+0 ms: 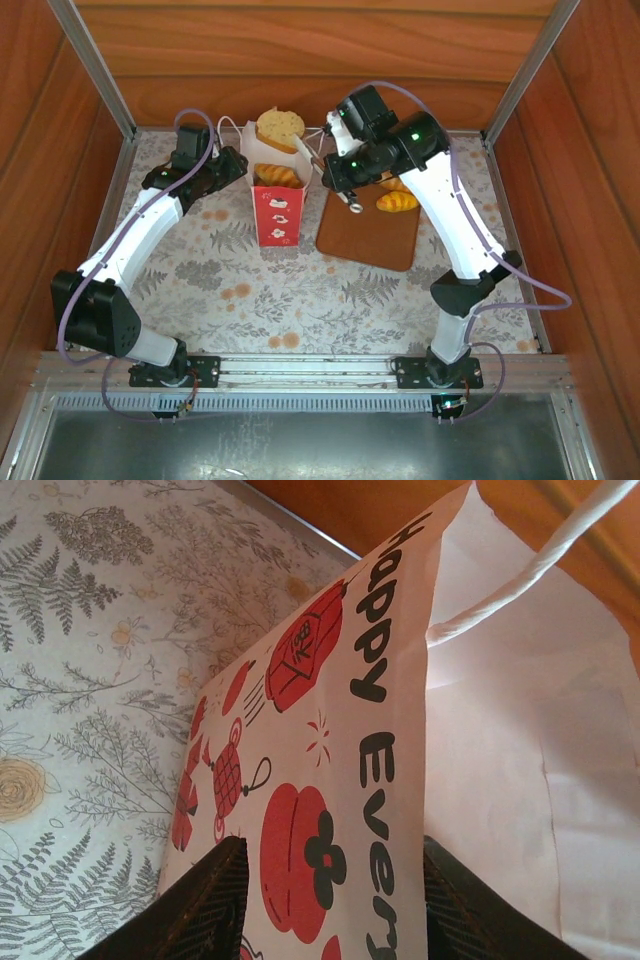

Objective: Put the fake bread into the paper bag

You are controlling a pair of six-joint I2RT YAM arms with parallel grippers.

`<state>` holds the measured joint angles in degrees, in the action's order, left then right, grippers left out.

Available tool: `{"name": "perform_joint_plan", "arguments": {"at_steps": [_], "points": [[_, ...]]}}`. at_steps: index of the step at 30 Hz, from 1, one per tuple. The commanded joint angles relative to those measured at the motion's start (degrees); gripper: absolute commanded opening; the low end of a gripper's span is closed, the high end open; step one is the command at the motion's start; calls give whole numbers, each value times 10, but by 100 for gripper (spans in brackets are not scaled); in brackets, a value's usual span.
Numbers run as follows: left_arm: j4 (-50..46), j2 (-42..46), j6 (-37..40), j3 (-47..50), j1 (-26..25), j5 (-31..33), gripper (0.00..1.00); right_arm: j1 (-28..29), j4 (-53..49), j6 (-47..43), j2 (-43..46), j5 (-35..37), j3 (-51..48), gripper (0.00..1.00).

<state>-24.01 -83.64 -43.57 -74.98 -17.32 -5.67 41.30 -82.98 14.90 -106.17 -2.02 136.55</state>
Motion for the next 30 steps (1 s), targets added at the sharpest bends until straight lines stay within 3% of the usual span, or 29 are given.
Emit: {"name": "perform_joint_plan", "arguments": {"at_steps": [1, 22, 30], "points": [[5, 14, 1, -1, -1, 9, 44, 5, 18, 0, -13, -14, 3, 27], [6, 46, 18, 14, 13, 20, 21, 5, -24, -23, -49, 32, -2, 31], [11, 39, 17, 13, 14, 0, 19, 5, -23, -20, -49, 33, -8, 32]]}}
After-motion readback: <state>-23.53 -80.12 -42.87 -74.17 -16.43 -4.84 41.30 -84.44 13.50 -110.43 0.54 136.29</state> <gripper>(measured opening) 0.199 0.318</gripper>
